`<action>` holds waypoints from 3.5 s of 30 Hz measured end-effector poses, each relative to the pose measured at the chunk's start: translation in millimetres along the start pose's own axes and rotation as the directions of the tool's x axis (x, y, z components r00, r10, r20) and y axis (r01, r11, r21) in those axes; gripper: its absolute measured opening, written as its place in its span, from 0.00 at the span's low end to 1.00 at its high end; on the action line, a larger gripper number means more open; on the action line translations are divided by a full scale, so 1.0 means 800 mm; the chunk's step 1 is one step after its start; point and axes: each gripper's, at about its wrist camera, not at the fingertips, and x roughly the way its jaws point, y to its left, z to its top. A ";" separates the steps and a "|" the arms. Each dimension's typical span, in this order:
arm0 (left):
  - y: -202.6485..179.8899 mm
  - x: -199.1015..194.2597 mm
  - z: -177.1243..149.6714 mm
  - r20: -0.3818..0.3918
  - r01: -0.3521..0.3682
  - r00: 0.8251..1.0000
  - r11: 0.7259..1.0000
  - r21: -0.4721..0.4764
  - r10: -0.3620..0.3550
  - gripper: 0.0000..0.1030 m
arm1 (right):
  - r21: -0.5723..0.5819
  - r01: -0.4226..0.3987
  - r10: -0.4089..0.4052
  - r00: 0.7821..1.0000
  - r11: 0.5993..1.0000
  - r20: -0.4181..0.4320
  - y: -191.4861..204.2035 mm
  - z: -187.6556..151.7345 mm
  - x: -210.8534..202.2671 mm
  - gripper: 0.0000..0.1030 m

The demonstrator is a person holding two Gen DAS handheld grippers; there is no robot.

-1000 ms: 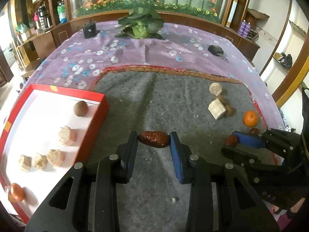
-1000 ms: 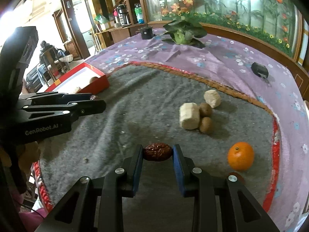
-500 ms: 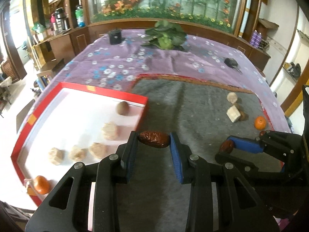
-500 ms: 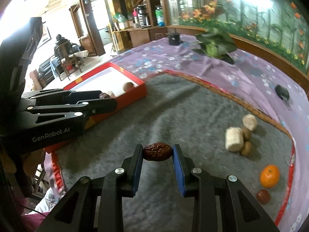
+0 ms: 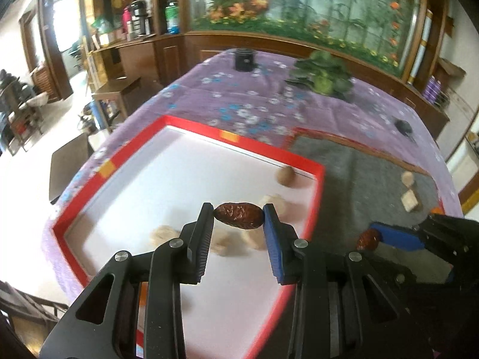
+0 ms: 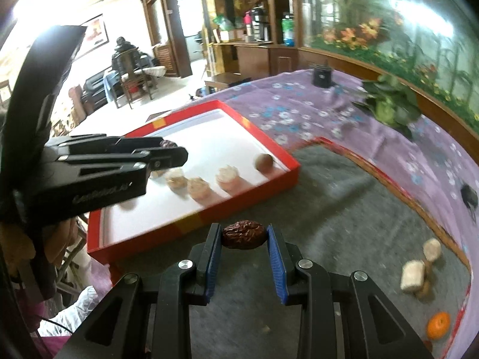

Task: Organize fruits
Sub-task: 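Carry both red dates into the white tray and open both grippers, then grasp a beige block with the left gripper while the right gripper grasps an orange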

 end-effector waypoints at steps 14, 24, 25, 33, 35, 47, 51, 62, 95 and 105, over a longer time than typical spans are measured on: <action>0.079 0.039 0.012 -0.063 -0.063 0.996 0.992 -0.111 0.056 0.32 | -0.099 -0.106 0.099 0.992 0.989 -0.074 0.061 0.041 0.067 0.29; 0.084 0.065 0.020 -0.118 -0.091 0.990 0.989 -0.118 0.077 0.32 | -0.119 -0.158 0.142 0.981 0.980 -0.130 0.084 0.038 0.101 0.29; 0.085 0.068 0.020 -0.127 -0.095 0.989 0.988 -0.126 0.079 0.32 | -0.119 -0.163 0.147 0.980 0.980 -0.134 0.086 0.037 0.103 0.29; 0.091 0.076 0.017 -0.163 -0.121 0.982 0.981 -0.154 0.096 0.36 | -0.102 -0.180 0.167 0.978 0.978 -0.126 0.089 0.036 0.112 0.33; 0.091 0.074 0.017 -0.159 -0.129 0.982 0.979 -0.156 0.104 0.58 | -0.082 -0.202 0.192 0.974 0.976 -0.118 0.086 0.036 0.109 0.42; 0.067 0.038 0.019 -0.081 -0.132 0.989 0.982 -0.135 0.122 0.59 | -0.066 -0.176 0.172 0.983 0.982 -0.063 0.068 0.019 0.056 0.45; 0.040 0.029 0.017 -0.064 -0.102 0.993 0.989 -0.103 0.096 0.59 | -0.063 -0.118 0.115 0.992 0.991 -0.045 0.058 0.010 0.035 0.51; -0.048 0.020 0.016 -0.047 0.011 0.999 1.000 -0.003 -0.011 0.59 | 0.090 0.011 -0.011 1.000 0.996 0.003 -0.028 -0.039 -0.029 0.61; -0.314 0.099 -0.004 -0.237 0.394 0.918 0.802 0.449 -0.318 0.58 | 0.394 0.275 -0.272 0.960 0.877 -0.065 -0.217 -0.194 -0.151 0.61; -0.335 0.121 -0.008 -0.264 0.419 0.908 0.752 0.509 -0.326 0.58 | 0.409 0.267 -0.264 0.962 0.873 -0.066 -0.236 -0.189 -0.143 0.62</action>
